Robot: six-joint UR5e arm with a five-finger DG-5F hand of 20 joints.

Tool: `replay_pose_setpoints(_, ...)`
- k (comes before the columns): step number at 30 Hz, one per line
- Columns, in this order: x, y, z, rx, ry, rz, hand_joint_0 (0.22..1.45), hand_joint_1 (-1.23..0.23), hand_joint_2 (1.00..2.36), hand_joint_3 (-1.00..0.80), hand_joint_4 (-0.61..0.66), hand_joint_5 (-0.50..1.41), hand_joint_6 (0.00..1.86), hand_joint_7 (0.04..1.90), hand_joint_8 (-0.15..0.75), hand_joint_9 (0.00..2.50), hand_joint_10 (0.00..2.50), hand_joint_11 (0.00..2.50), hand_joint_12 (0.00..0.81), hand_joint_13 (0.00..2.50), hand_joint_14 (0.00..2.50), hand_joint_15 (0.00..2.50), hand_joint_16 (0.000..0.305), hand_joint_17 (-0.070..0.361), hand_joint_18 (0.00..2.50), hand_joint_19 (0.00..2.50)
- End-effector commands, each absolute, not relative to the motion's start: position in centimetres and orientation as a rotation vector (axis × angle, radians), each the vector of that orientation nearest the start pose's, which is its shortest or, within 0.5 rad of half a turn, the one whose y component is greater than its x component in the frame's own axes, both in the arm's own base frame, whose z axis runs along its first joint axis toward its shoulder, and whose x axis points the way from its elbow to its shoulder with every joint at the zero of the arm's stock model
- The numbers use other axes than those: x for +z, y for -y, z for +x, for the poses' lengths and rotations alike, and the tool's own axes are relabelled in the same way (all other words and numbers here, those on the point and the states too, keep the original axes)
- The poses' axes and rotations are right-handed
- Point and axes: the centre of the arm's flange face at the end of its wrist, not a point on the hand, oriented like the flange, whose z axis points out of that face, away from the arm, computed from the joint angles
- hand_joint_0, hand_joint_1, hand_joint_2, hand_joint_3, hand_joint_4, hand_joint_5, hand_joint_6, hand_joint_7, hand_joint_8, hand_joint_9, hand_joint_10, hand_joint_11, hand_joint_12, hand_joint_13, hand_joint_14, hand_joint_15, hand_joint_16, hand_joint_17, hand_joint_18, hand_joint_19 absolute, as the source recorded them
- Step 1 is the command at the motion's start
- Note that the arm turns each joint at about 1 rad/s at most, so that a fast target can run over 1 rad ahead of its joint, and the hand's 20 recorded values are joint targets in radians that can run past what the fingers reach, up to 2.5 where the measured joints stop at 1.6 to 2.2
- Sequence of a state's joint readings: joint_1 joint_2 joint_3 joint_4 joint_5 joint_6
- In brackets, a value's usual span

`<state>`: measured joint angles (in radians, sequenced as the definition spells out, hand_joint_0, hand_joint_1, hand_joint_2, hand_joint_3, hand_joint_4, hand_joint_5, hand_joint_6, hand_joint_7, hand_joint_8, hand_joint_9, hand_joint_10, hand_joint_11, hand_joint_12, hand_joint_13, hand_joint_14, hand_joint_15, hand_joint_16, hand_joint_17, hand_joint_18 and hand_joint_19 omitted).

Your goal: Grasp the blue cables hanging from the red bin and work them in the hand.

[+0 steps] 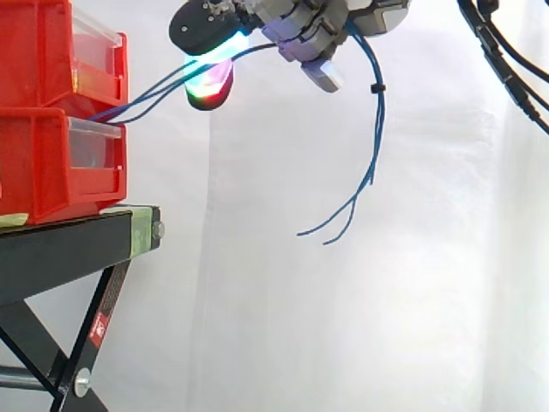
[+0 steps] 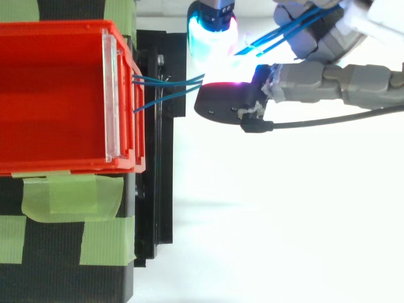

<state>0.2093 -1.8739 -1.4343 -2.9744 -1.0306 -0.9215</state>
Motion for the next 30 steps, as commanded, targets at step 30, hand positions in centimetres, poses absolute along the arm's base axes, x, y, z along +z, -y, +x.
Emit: replay_pose_setpoints(30,41.9,5.5,62.4,0.388,-1.295,0.930,1.24,-0.69,1.01,0.40,0.23,0.25,0.01,1.32,0.519,1.74,2.50,2.50,0.771,2.09,2.50,2.01,0.244,0.183,2.50,0.76)
